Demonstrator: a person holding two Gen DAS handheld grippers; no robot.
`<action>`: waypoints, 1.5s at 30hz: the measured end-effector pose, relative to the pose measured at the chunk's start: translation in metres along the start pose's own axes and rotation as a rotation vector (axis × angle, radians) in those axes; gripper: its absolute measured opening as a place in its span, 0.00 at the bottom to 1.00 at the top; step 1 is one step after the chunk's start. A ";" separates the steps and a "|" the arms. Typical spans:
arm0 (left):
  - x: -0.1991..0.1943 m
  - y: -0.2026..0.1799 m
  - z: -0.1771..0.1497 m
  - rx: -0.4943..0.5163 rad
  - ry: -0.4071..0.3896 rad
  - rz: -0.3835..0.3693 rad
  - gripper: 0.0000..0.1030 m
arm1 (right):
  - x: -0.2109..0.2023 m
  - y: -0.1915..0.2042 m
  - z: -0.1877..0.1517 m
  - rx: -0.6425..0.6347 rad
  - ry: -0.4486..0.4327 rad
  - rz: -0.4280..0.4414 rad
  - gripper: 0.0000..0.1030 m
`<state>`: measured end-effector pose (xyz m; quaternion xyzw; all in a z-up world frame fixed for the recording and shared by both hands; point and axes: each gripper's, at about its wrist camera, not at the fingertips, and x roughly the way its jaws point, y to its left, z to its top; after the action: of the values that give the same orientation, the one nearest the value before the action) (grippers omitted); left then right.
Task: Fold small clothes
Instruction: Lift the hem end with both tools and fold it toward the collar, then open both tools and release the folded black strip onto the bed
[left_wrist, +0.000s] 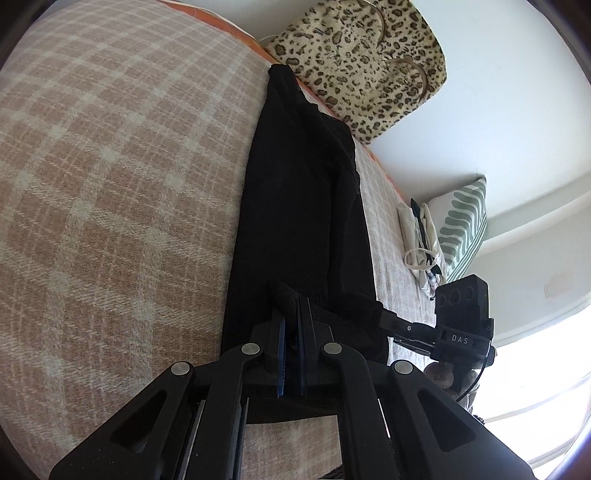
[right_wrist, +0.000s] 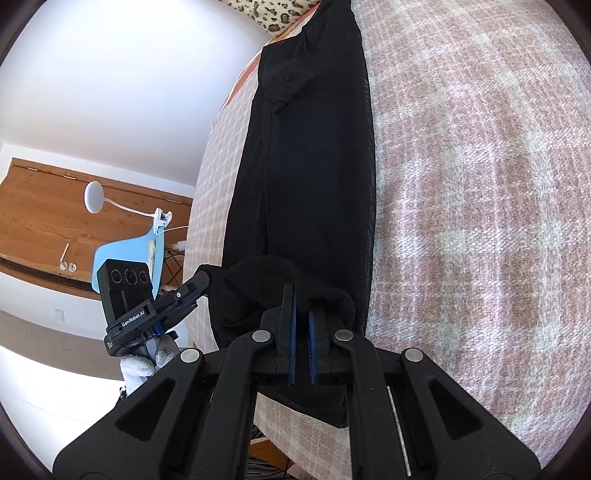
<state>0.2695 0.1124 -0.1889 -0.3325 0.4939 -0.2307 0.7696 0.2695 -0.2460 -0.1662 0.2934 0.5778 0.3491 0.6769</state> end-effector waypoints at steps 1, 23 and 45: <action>0.000 0.000 0.001 -0.002 0.002 0.001 0.04 | -0.001 -0.002 0.001 0.004 -0.001 0.002 0.06; -0.017 -0.019 -0.005 0.157 -0.011 0.109 0.28 | 0.029 0.096 -0.031 -0.491 0.092 -0.138 0.36; 0.013 -0.021 0.017 0.316 -0.040 0.269 0.41 | -0.026 0.045 0.038 -0.214 -0.156 -0.295 0.42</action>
<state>0.2896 0.0941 -0.1768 -0.1434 0.4762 -0.1938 0.8457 0.2983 -0.2400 -0.1092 0.1582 0.5200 0.2817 0.7907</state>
